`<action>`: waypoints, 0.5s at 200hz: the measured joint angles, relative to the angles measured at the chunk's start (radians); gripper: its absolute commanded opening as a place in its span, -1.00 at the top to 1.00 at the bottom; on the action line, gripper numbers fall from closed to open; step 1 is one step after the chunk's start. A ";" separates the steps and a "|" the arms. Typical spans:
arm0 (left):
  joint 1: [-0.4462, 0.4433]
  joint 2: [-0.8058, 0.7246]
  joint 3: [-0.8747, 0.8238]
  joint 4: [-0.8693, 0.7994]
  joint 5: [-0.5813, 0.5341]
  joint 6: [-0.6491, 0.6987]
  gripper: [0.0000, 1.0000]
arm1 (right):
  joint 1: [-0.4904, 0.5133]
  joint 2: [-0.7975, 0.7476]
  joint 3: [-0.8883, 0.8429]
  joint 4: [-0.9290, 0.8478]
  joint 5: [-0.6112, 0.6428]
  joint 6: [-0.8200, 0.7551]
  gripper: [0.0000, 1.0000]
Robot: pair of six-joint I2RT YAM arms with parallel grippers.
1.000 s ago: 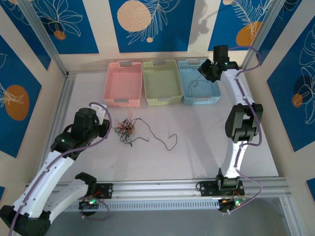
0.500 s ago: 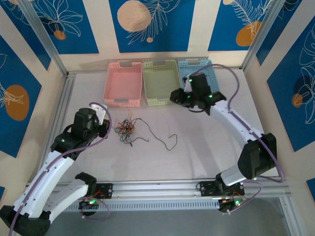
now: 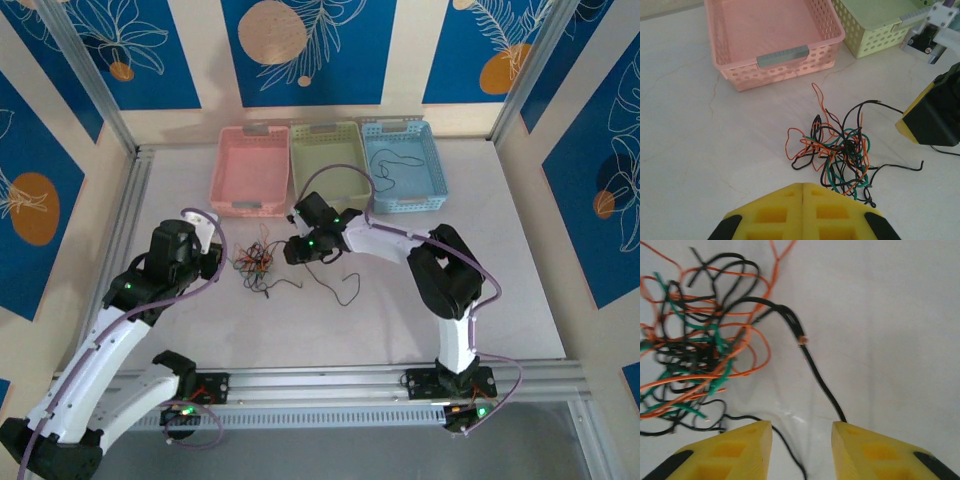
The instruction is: Untangle the cables
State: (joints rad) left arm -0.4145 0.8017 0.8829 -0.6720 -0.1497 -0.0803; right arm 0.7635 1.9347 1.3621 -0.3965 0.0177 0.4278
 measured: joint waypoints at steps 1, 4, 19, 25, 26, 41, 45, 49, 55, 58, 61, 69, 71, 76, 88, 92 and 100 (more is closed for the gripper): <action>0.000 0.000 0.000 0.000 0.000 0.000 1.00 | 0.000 0.000 0.000 0.000 0.001 -0.001 0.27; 0.000 0.000 0.000 0.000 0.000 0.000 1.00 | 0.000 0.002 0.001 -0.004 0.006 -0.003 0.27; 0.000 0.000 0.000 0.000 0.000 0.000 1.00 | 0.000 0.006 0.006 -0.015 0.029 -0.011 0.27; 0.000 0.000 0.000 0.000 0.000 0.000 1.00 | 0.000 0.006 0.009 -0.015 0.040 -0.013 0.27; 0.000 0.000 0.000 0.000 0.000 0.000 1.00 | 0.000 0.006 0.010 -0.016 0.043 -0.014 0.27; 0.000 0.000 0.000 0.000 0.000 0.000 1.00 | 0.003 0.006 0.020 -0.016 0.074 -0.022 0.28; 0.000 0.000 0.000 0.000 0.000 0.000 1.00 | 0.004 0.006 0.024 -0.017 0.083 -0.025 0.28; 0.000 0.000 0.000 0.000 0.000 0.000 1.00 | 0.006 0.006 0.026 -0.016 0.090 -0.027 0.28; 0.000 0.000 0.000 0.000 0.000 0.000 1.00 | 0.007 0.006 0.030 -0.016 0.100 -0.029 0.28; 0.000 0.000 0.000 0.000 0.000 0.000 1.00 | 0.008 0.006 0.032 -0.016 0.108 -0.032 0.28; 0.000 0.000 0.000 0.000 0.000 0.000 1.00 | 0.009 0.006 0.033 -0.016 0.112 -0.032 0.28; 0.000 0.000 0.000 0.000 0.000 0.000 1.00 | 0.011 0.006 0.035 -0.016 0.124 -0.035 0.27; 0.000 0.000 0.000 0.000 0.000 0.000 1.00 | 0.011 0.006 0.035 -0.016 0.126 -0.036 0.27; 0.000 0.000 0.000 0.000 0.000 0.000 1.00 | 0.012 0.007 0.039 -0.018 0.134 -0.036 0.27; 0.000 0.000 0.000 0.000 0.000 0.000 1.00 | 0.014 0.016 0.057 -0.034 0.145 -0.036 0.29; 0.000 0.000 0.000 0.000 0.000 0.000 1.00 | 0.014 0.022 0.068 -0.043 0.148 -0.036 0.30; 0.000 0.000 0.000 0.000 0.000 0.000 1.00 | 0.016 0.043 0.097 -0.055 0.160 -0.036 0.31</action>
State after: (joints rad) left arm -0.4145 0.8017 0.8829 -0.6720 -0.1493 -0.0799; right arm 0.7792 1.9778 1.4590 -0.4519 0.1776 0.3920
